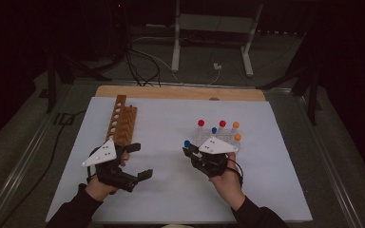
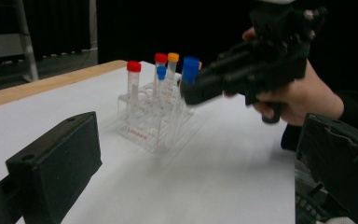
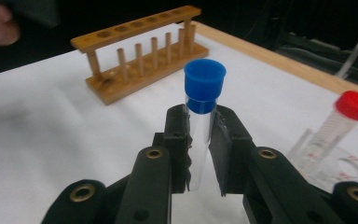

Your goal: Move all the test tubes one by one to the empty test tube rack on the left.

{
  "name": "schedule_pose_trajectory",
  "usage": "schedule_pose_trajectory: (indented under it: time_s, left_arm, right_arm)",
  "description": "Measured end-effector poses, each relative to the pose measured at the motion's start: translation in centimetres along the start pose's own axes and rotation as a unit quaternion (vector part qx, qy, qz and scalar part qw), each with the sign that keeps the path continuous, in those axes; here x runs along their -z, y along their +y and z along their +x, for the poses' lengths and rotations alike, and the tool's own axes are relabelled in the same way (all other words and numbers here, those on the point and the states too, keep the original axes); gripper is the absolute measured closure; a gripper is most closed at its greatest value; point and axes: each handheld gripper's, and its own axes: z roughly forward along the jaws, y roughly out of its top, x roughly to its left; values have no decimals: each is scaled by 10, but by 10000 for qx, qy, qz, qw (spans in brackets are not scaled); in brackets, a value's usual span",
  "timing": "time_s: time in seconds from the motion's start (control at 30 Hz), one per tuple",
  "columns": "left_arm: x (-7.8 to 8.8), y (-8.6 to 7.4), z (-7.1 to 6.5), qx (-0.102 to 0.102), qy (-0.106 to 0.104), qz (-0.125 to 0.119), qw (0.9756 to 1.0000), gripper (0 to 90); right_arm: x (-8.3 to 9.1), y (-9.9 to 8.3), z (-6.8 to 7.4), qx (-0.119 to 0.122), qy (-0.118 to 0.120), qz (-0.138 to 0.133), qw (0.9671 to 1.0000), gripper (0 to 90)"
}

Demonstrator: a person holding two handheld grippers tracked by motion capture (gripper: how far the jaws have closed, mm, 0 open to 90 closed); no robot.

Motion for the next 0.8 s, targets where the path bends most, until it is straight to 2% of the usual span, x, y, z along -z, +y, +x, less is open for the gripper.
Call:
schedule_pose_trajectory:
  time_s: [0.07, 0.23, 0.33, 0.4, 0.53, 0.57, 0.6, 0.7, 0.8]
  left_arm:
    - [-6, 4, 2, 40, -70, 7, 10000, 11]
    - [-23, 13, 3, -49, -175, 67, 9998, 80]
    - [-32, 16, 2, -113, -172, 152, 9997, 100]
    - [-39, 17, 3, -80, -199, 149, 9997, 160]
    - [-52, 19, 0, -157, -217, 285, 9992, 169]
    - [-55, 19, -1, -198, -172, 323, 9991, 209]
    - [-57, 19, -2, -244, -148, 320, 9991, 209]
    - [-62, 19, -3, -256, -231, 328, 9989, 310]
    - [-66, 21, -5, -320, -210, 334, 9987, 399]
  right_arm:
    - [-1, -1, 2, -3, 62, 39, 10000, 766]
    - [-3, -3, 8, 45, 207, 81, 9997, 766]
    - [-3, -3, 10, 60, 239, 88, 9997, 766]
    - [-4, -3, 13, 81, 280, 102, 9995, 765]
    - [-5, -3, 16, 100, 342, 115, 9993, 765]
    - [-5, -3, 16, 71, 360, 122, 9993, 765]
    - [-5, -3, 16, 71, 360, 122, 9993, 765]
    - [-5, -3, 18, 94, 383, 102, 9992, 765]
    - [-4, -2, 18, 86, 381, 93, 9992, 765]
